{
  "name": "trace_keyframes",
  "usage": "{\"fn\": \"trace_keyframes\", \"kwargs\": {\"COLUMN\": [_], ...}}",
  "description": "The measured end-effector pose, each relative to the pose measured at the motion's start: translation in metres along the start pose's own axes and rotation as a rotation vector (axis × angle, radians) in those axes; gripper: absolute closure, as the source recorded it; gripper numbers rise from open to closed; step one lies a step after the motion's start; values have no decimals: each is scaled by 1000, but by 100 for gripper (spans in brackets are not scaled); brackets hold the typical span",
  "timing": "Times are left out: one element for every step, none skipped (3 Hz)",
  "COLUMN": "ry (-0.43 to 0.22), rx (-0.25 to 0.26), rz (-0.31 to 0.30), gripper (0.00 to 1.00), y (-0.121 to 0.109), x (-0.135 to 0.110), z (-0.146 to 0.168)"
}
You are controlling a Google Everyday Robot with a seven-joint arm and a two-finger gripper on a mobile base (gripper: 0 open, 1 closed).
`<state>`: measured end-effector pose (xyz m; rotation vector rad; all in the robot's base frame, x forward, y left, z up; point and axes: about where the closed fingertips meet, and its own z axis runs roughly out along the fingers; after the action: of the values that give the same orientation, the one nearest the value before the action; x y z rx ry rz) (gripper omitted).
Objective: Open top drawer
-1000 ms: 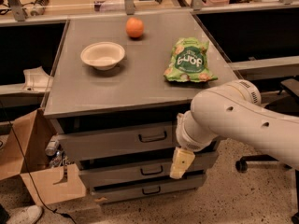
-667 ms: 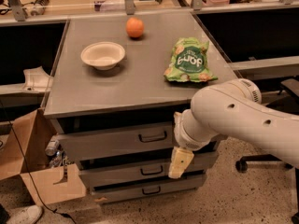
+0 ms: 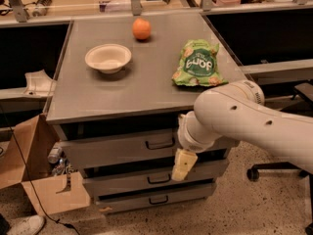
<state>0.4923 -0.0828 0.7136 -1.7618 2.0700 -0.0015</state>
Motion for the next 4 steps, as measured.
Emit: {"fn": "trace_keyframes", "kwargs": {"ry": [-17,-12,-3,-2], "rx": [-1,-5,-41,-65], "rz": [3,-1,10,10], "gripper": [0,0,0,0], "y": [-17,-16,-2,5], "x": [-13,-13,-7,-4], "z": [22,25,40,50]}}
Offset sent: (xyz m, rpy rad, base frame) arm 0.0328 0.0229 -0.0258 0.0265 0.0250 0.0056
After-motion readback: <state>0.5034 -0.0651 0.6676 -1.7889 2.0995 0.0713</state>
